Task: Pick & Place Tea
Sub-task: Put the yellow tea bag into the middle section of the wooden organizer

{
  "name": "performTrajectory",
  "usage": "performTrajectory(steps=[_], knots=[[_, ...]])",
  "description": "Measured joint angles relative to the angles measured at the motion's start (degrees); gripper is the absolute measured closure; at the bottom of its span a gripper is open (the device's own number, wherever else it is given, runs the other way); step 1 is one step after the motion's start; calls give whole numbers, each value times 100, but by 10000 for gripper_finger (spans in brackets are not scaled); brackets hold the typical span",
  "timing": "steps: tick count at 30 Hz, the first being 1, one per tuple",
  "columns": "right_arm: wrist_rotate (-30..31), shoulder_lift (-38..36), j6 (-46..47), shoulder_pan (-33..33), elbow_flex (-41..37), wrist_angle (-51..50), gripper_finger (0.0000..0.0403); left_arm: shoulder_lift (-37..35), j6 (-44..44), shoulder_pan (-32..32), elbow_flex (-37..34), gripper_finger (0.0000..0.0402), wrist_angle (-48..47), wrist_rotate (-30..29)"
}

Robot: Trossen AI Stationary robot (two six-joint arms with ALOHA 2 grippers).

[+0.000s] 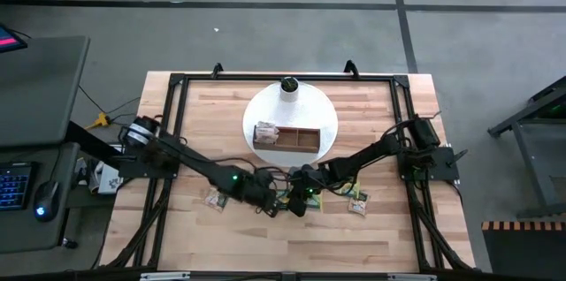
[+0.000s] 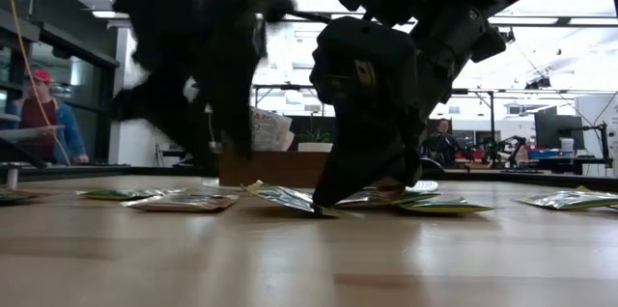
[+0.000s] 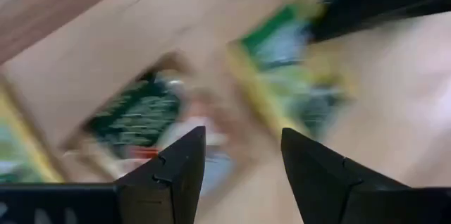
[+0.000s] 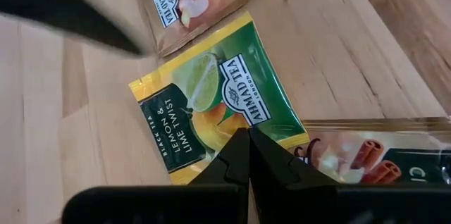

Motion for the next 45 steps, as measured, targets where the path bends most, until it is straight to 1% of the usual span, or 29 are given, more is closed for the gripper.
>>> performTrajectory(steps=[4,9,13,21,30,40,42,45], knots=[[-24,4,2,2,-2,8,403,50,-46,88,20,220,164,277],[-46,9,21,2,-9,33,403,59,-188,83,5,220,230,324],[-39,9,17,2,-9,39,403,61,-440,83,5,220,332,450],[-34,9,-43,2,-11,55,403,61,-880,83,3,220,584,505],[-50,10,-239,4,-11,66,403,61,-907,81,3,220,716,591],[-171,15,-536,0,-11,179,403,61,-588,85,1,220,823,610],[-181,15,-568,0,-11,174,403,154,-566,90,3,220,901,627],[-219,15,-646,2,-10,62,403,382,-571,149,-4,220,1069,831]])
